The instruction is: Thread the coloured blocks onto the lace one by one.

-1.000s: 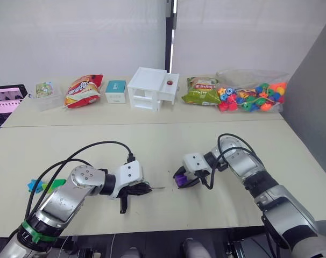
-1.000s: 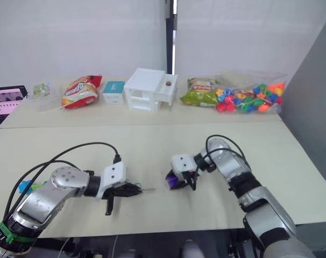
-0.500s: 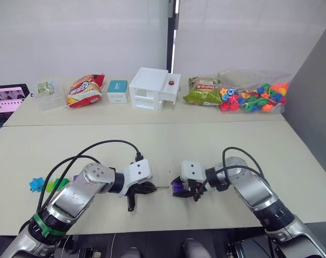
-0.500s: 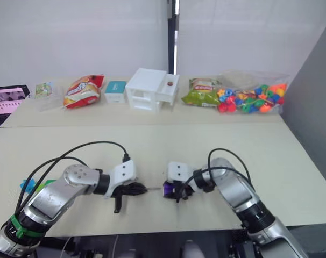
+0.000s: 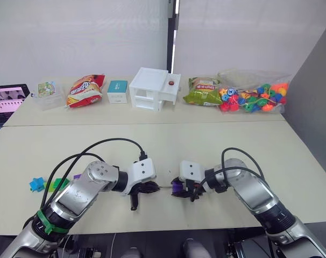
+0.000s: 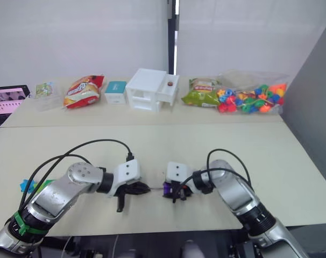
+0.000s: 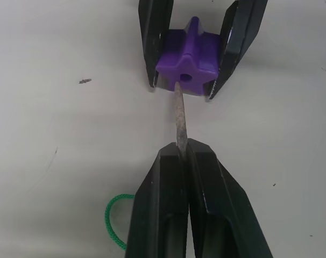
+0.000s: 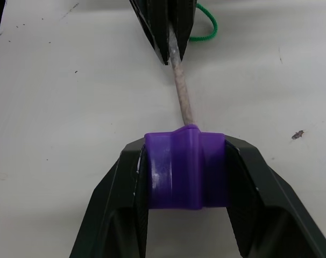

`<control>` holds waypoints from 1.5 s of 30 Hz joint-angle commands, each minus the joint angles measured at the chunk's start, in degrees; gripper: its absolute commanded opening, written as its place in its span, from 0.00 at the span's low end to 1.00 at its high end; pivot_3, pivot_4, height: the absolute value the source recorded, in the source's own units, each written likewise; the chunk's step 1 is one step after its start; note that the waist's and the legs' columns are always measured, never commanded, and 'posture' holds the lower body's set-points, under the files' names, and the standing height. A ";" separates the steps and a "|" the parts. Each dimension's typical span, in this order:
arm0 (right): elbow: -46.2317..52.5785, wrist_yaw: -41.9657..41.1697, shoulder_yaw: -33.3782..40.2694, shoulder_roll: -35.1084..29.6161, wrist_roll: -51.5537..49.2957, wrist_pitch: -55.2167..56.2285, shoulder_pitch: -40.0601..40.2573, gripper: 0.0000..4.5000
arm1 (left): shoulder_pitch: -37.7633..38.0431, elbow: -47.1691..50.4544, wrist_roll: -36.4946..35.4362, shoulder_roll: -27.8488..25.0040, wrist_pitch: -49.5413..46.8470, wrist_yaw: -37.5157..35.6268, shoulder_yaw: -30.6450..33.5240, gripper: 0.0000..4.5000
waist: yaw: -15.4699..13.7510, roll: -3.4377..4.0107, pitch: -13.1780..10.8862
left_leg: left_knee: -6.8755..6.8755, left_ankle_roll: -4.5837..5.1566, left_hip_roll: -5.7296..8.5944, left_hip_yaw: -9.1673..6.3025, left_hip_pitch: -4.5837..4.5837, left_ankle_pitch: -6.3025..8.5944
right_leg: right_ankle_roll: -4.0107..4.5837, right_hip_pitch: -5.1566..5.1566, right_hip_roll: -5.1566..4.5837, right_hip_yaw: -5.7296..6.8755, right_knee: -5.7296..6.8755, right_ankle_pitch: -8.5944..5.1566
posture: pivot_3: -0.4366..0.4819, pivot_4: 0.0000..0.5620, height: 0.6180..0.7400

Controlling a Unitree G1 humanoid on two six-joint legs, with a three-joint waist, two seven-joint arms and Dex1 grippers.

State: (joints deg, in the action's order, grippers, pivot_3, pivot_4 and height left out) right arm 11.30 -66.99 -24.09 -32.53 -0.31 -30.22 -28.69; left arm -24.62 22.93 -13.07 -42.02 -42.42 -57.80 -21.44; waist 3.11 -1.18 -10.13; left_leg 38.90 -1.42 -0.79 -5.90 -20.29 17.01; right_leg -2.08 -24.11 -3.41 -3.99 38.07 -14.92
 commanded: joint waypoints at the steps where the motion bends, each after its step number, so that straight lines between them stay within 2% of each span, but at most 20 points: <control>1: 0.34 1.19 -1.22 0.30 0.19 -0.33 -0.12 0.31 | -0.37 1.64 -0.35 -0.32 0.34 -0.84 -0.40 0.00 | 0.01 0.00 0.00 | 0.00 0.00 0.00 0.00 0.00 0.00 | 0.00 0.00 0.00 0.00 0.00 0.00 | 0.48 0.27 1.00; 19: 1.44 2.51 -1.83 0.50 0.16 -2.16 -0.23 0.31 | -2.23 -0.03 0.32 2.77 1.59 -0.48 -1.21 0.00 | -0.14 -0.01 0.01 | 0.02 -0.01 0.00 0.00 0.01 -0.01 | 0.00 0.04 0.00 0.00 -0.01 0.00 | 0.48 0.27 1.00; 45: 1.74 4.15 -2.52 -0.48 0.09 -3.65 0.55 0.31 | 1.60 4.21 -1.78 -1.53 -0.18 0.27 2.90 0.00 | -0.02 -0.01 0.01 | 0.02 -0.01 -0.01 0.00 0.03 -0.01 | 0.00 0.03 0.02 0.00 -0.01 0.00 | 0.48 0.27 1.00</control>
State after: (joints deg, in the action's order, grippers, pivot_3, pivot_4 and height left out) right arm 12.99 -63.46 -25.35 -32.66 -0.64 -32.93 -28.76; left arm -23.07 25.07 -14.14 -43.23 -42.75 -57.74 -19.67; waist 3.09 -1.19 -10.12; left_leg 38.91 -1.43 -0.80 -5.90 -20.26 17.01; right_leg -2.08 -24.08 -3.40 -3.99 38.07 -14.92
